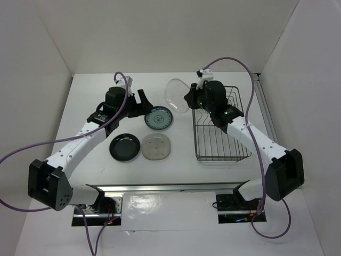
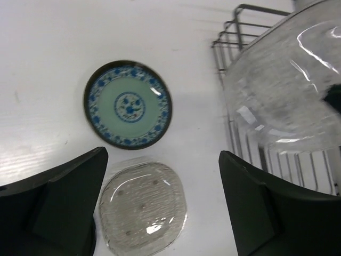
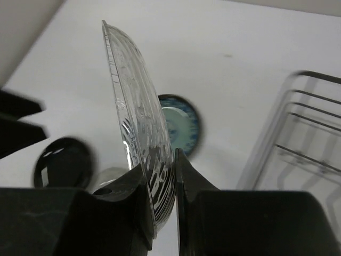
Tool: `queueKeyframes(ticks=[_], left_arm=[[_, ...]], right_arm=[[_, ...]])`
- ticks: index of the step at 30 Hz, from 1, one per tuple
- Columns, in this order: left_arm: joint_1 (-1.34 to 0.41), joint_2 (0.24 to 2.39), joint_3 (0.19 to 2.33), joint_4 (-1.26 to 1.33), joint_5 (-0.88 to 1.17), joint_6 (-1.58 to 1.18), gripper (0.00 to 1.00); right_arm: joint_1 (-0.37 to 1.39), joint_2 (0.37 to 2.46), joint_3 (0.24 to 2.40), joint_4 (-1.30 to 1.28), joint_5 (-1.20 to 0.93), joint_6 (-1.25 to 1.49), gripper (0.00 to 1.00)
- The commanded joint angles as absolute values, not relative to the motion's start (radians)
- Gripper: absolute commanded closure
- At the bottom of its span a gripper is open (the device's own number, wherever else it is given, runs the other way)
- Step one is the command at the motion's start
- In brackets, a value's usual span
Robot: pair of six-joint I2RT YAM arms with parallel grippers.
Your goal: Load the plates into the dish rack
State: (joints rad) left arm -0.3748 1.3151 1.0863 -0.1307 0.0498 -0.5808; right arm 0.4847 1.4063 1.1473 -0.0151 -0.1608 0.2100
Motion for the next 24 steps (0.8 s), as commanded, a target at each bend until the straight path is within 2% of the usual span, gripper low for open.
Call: queueKeyframes(ticks=[1, 3, 11, 24], left_arm=[[-0.37, 1.325, 1.14, -0.198, -0.075, -0.64, 0.01], [-0.361, 1.325, 1.14, -0.213, -0.086, -0.64, 0.01], [-0.36, 1.382, 1.16, -0.233, -0.037, -0.649, 0.01], [-0.351, 1.382, 1.15, -0.233, -0.037, -0.649, 0.01]], right_arm=[[0.476, 1.331, 1.207, -0.13, 0.343, 0.225, 1.0], [0.433, 1.342, 1.222, -0.232, 0.493, 0.236, 1.0], [0.413, 1.397, 1.246, -0.359, 0.724, 0.319, 1.0], [0.35, 1.47, 1.213, -0.33, 0.594, 0.33, 1.0]])
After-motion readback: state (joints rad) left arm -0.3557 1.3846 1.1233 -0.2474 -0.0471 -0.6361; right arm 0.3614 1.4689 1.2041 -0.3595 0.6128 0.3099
